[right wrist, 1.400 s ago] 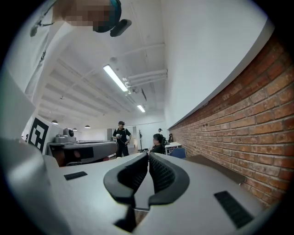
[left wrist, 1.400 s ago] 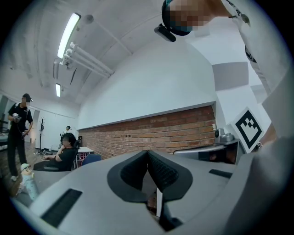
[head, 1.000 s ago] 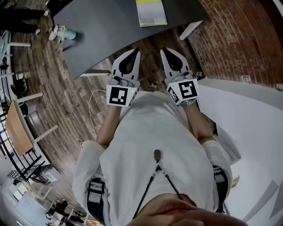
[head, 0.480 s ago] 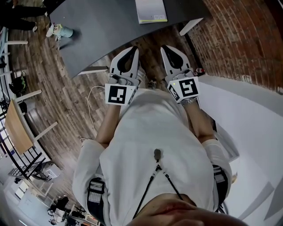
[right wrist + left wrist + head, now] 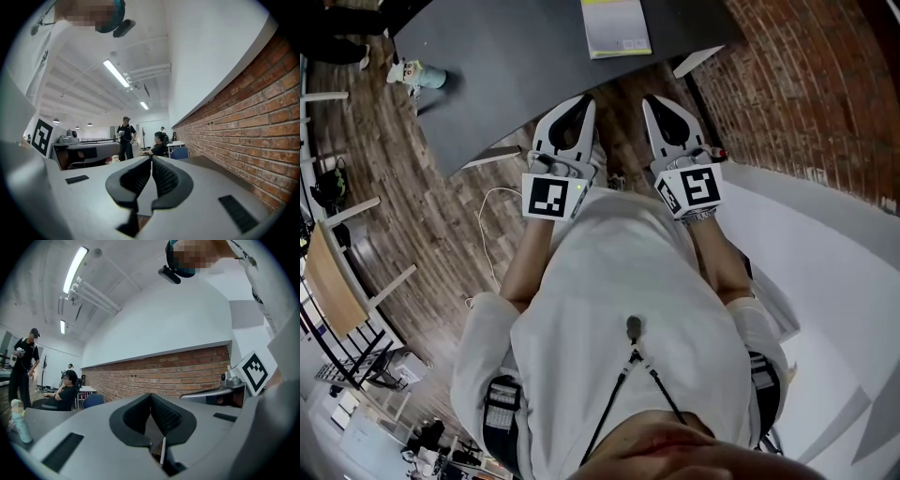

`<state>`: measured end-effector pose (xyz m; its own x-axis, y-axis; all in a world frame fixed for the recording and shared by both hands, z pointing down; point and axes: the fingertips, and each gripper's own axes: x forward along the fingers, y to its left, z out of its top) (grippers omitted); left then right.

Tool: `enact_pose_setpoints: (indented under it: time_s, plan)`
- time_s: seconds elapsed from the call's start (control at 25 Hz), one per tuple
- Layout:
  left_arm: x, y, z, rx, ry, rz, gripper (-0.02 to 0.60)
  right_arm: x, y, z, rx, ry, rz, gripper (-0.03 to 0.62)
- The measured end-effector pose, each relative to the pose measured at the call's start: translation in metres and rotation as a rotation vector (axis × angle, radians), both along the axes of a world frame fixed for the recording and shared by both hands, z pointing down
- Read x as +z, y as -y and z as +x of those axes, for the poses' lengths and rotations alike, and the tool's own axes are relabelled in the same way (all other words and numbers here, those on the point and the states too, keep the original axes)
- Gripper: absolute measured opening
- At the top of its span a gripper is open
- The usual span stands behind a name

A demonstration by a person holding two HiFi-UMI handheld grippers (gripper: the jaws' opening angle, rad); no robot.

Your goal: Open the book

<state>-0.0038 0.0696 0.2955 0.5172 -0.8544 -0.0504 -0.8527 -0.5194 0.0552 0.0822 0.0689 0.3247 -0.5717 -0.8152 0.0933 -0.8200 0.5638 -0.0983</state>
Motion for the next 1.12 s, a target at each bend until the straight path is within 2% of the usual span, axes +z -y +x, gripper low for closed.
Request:
enact_pose_setpoints:
  time_s: [0.08,0.2,0.48,0.68,0.88,1.0,1.12]
  plan:
    - [0.001,0.011,-0.006,-0.002,-0.003,-0.005,0.023,0.002,0.011,-0.007,-0.005,-0.004,-0.005,0.038]
    - [0.011,0.026,-0.017,0.004,0.035,-0.033,0.023,0.003,0.027,-0.019,-0.014,-0.009,-0.011,0.038]
    - [0.015,0.076,-0.024,0.006,0.006,-0.039,0.023,0.008,0.075,-0.026,-0.010,-0.019,-0.024,0.038]
    - [0.029,0.104,-0.029,0.030,0.055,-0.082,0.023,0.011,0.104,-0.027,0.007,-0.040,-0.045,0.038]
    - [0.025,0.140,-0.027,0.050,0.023,-0.063,0.023,0.009,0.137,-0.024,0.026,-0.055,-0.044,0.038]
    - [0.016,0.163,-0.032,0.050,-0.025,-0.045,0.023,0.009,0.159,-0.030,0.031,-0.063,-0.051,0.038]
    - [0.025,0.183,-0.037,0.066,0.014,-0.072,0.023,0.012,0.180,-0.037,0.035,-0.068,-0.057,0.038]
